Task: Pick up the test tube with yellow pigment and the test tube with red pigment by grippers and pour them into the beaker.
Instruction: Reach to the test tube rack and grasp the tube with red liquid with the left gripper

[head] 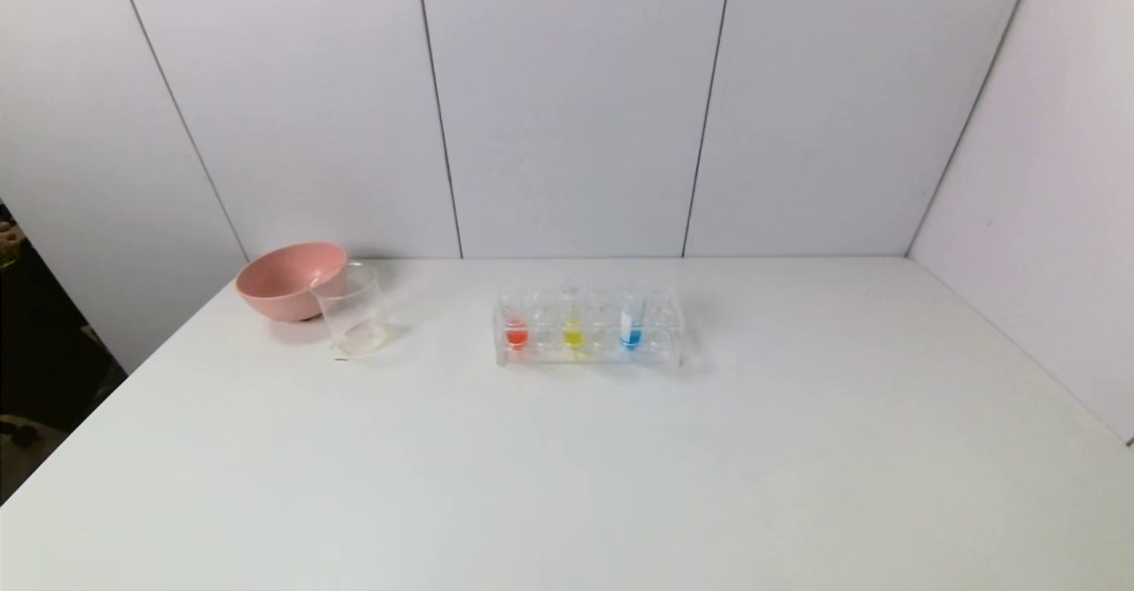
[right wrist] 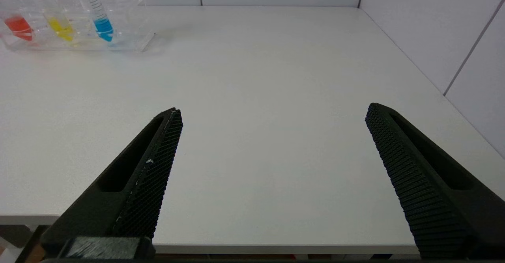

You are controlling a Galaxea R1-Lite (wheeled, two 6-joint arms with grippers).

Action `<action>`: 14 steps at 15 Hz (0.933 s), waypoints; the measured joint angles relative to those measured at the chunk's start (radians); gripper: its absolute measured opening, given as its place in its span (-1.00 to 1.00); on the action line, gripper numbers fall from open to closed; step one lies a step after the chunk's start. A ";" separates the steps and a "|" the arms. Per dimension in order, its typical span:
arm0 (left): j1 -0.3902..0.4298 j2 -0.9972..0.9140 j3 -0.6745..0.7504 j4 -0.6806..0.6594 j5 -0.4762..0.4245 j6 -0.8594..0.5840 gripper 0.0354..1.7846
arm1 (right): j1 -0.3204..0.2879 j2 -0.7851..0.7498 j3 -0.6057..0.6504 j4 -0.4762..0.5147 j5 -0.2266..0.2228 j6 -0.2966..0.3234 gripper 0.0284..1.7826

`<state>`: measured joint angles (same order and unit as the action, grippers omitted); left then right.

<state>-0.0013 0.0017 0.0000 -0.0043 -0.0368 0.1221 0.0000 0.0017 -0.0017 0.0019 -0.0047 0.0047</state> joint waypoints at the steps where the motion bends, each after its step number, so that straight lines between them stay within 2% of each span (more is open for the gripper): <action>1: 0.000 0.000 0.000 0.000 0.000 0.000 0.99 | 0.000 0.000 0.000 0.000 0.000 0.000 0.91; 14: 0.000 0.000 0.000 0.001 0.000 0.001 0.99 | 0.000 0.000 0.000 0.000 0.000 0.000 0.91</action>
<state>-0.0009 0.0017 0.0000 -0.0036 -0.0364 0.1230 0.0000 0.0017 -0.0017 0.0019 -0.0047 0.0043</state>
